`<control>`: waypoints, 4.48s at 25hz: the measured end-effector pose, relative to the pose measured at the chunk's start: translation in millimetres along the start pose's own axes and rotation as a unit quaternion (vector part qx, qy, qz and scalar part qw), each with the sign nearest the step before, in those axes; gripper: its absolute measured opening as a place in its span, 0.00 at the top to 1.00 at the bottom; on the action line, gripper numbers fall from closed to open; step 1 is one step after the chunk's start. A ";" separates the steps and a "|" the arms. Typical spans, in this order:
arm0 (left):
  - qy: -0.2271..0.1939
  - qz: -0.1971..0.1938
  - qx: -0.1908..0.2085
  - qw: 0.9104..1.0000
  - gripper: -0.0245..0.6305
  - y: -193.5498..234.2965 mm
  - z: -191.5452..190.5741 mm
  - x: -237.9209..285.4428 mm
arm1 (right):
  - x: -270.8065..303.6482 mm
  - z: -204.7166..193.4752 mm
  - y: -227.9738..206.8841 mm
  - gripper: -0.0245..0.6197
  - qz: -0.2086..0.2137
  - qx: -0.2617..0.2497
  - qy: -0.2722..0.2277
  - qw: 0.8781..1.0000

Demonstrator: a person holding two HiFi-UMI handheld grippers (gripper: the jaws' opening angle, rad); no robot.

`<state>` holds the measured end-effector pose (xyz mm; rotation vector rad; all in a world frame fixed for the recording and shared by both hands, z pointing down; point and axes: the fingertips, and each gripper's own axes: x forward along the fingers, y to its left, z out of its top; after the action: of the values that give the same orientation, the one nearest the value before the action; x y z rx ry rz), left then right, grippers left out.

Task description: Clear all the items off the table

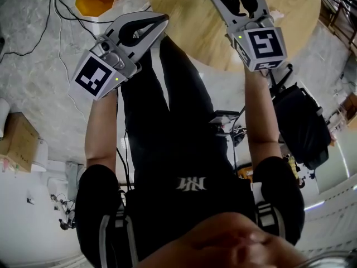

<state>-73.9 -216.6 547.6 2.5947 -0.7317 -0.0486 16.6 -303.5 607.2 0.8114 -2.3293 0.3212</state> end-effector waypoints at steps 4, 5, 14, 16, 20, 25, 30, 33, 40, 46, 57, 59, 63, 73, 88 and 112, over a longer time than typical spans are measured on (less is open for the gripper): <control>-0.006 0.011 0.004 1.000 0.94 1.0 1.3 -7.1 | -1.3 11.9 6.8 0.67 0.004 -0.009 -0.012 1.000; -0.007 0.015 0.005 1.000 0.94 1.0 2.0 -9.2 | -2.0 15.9 10.8 0.67 0.008 -0.011 -0.016 1.000; -0.016 0.088 0.025 0.996 0.94 -3.3 28.2 -26.0 | -8.0 66.3 50.8 0.69 0.074 -0.044 -0.067 0.994; -0.017 0.114 0.029 0.993 0.94 1.0 31.9 -35.1 | -2.1 76.0 60.7 0.69 0.095 -0.055 -0.073 0.991; -0.038 0.167 0.032 0.985 0.94 12.4 40.4 -72.4 | 12.7 102.6 92.7 0.69 0.130 -0.082 -0.096 0.983; -0.061 0.236 0.022 0.970 0.94 25.5 34.7 -146.9 | 42.7 127.7 156.0 0.69 0.172 -0.122 -0.110 0.971; -0.072 0.269 0.012 0.960 0.94 35.4 19.3 -206.1 | 71.3 146.1 218.1 0.69 0.204 -0.140 -0.123 0.961; -0.070 0.271 0.001 0.960 0.94 42.9 4.2 -234.2 | 92.7 151.6 249.3 0.69 0.211 -0.131 -0.127 0.960; -0.061 0.261 -0.017 0.963 0.94 60.4 -38.9 -289.1 | 161.8 130.8 317.1 0.69 0.206 -0.108 -0.120 0.965; -0.078 0.293 -0.023 0.953 0.94 100.5 -92.1 -322.8 | 215.8 95.1 332.2 0.69 0.183 -0.097 -0.106 0.973; -0.074 0.291 -0.039 0.953 0.94 164.1 -165.6 -315.6 | 278.6 36.1 315.3 0.69 0.159 -0.072 -0.091 0.980; -0.074 0.289 -0.039 0.954 0.94 171.9 -174.4 -311.7 | 290.8 22.0 311.4 0.69 0.157 -0.072 -0.086 0.981; -0.070 0.288 -0.037 0.954 0.94 190.0 -195.6 -308.9 | 318.6 -2.9 310.4 0.69 0.159 -0.070 -0.078 0.982; -0.062 0.295 -0.030 0.953 0.94 236.4 -264.4 -302.5 | 389.1 -78.4 303.1 0.69 0.163 -0.059 -0.067 0.983; -0.048 0.285 -0.026 0.957 0.94 272.4 -331.4 -290.8 | 454.4 -153.7 290.3 0.69 0.163 -0.059 -0.044 0.984; -0.030 0.281 -0.014 0.959 0.94 214.1 -252.8 -298.3 | 395.4 -96.6 290.4 0.35 0.133 -0.035 -0.067 0.988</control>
<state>-397.1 -126.9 841.2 2.2729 -1.4466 0.0379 -355.9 -222.6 930.8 0.5026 -2.5654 0.3042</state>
